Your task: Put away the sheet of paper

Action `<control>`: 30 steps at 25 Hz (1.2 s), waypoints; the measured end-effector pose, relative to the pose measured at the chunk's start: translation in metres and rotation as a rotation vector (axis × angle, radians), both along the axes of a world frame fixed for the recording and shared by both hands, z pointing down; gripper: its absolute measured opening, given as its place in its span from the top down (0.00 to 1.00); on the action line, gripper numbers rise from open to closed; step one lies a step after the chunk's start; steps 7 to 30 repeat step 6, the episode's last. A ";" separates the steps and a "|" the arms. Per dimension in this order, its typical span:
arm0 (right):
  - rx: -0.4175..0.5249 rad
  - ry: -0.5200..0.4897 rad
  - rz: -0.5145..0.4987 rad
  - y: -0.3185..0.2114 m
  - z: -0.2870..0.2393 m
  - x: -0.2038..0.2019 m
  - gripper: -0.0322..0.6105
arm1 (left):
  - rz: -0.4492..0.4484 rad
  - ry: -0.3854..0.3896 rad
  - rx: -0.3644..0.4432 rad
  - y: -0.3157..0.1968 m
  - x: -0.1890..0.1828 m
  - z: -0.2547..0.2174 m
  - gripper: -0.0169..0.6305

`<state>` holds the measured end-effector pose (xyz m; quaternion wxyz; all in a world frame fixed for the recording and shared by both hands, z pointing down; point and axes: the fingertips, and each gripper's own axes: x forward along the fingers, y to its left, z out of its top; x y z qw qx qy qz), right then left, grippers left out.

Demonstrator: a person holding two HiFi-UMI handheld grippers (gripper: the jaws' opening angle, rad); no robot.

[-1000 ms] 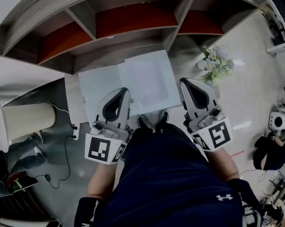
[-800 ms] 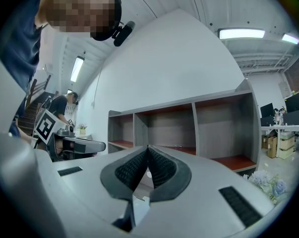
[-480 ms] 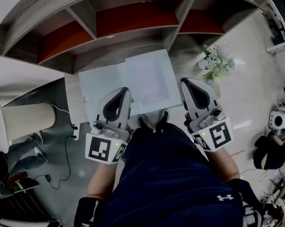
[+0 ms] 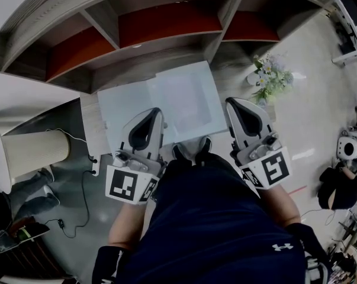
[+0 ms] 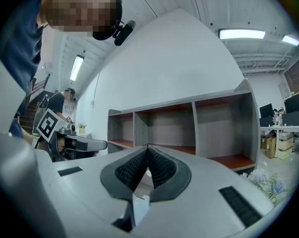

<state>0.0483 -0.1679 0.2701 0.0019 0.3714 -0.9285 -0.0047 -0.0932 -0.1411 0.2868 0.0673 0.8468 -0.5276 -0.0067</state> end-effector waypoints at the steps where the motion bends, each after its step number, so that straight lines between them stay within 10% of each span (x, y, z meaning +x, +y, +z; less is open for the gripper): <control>1: 0.000 0.001 0.001 0.000 0.000 0.000 0.94 | 0.001 0.000 -0.001 -0.001 0.000 0.001 0.95; 30: -0.003 0.002 0.006 -0.002 0.002 0.001 0.94 | 0.002 -0.004 -0.011 -0.002 0.000 0.005 0.95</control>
